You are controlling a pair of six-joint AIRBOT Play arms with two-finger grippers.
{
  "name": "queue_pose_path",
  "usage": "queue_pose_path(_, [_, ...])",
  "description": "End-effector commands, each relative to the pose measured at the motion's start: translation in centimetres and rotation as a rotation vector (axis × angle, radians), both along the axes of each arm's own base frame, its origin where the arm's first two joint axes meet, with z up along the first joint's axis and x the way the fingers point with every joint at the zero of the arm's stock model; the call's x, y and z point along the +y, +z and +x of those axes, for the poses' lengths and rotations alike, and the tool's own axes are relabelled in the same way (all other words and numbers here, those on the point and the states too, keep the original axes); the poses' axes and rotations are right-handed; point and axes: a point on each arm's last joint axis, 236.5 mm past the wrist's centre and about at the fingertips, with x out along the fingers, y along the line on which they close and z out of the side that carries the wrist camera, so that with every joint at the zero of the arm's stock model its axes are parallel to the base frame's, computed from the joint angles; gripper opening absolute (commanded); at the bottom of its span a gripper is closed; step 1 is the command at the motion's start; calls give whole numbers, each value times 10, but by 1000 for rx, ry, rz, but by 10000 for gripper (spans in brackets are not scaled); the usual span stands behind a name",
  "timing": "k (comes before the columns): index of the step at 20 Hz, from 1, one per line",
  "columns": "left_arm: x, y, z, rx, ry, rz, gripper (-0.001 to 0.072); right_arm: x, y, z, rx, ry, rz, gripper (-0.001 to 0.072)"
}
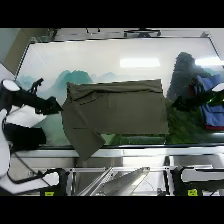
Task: Fold the shirts.
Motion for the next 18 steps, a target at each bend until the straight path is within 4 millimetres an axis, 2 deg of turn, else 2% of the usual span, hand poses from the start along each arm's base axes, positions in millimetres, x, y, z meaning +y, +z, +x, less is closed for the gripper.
queue_pose_path(1, [-19,-23,-77,-30,64,27,315,17,-36,-71,185,-11,34,450])
queue_pose_path(4, [-31,-37,-121,-22,67,24,316,31,-53,-96,238,-20,73,450])
queue_pose_path(8, [-40,-52,-151,5,77,19,316,60,-53,-89,181,-34,165,449])
queue_pose_path(13, [-44,-54,-141,6,146,-8,316,81,-41,-72,109,-20,234,449])
queue_pose_path(18, [-49,-88,-151,193,148,-41,314,84,-39,-69,87,-16,250,448])
